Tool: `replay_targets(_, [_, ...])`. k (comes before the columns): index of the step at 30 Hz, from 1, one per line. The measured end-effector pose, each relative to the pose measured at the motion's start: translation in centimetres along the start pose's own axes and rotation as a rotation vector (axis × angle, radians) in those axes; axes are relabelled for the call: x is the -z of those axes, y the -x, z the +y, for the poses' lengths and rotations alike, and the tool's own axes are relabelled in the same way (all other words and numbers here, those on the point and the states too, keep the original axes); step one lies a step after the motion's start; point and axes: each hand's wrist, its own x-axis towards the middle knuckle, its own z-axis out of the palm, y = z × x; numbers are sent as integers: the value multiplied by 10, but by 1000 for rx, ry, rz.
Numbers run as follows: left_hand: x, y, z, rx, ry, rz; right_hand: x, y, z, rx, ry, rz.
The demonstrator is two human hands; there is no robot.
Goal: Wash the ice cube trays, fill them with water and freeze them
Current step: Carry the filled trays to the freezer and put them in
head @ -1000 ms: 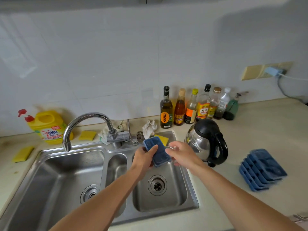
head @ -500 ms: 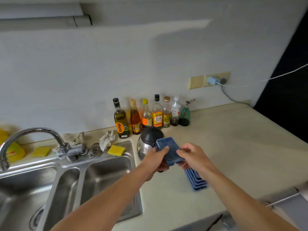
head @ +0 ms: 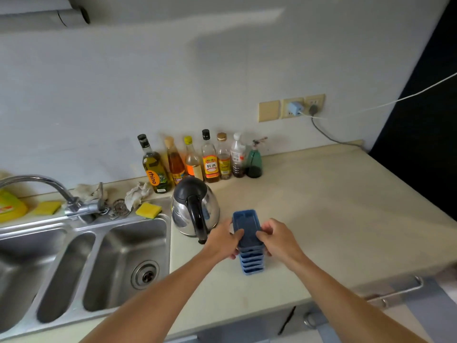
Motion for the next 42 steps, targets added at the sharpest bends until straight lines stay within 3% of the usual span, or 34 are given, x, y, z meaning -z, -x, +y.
replay_targets(7, [-9,-6,-7,51,139,66,0,-10,12,42,-52,5])
replay_targets(10, [-5,-10,-29,170,333,131,0,-13,25,-84,-221,7])
replay_targets(16, [-18,-18,-77,451,539,-109,-11,-19,58,-379,-433,-275])
replay_targets(21, [-43,-35,-86,391,628,-263,-25,-22,69,-372,-498,-383])
replay_targets(26, [-66,-47,-88,366,688,-242,-29,-26,78,-351,-501,-393])
replay_targets(34, [-111,-66,-28,369,619,-319,37,-33,115,-348,-553,-327])
replay_targets(42, [-242,-88,97,284,573,-460,191,-37,192,-411,-611,-123])
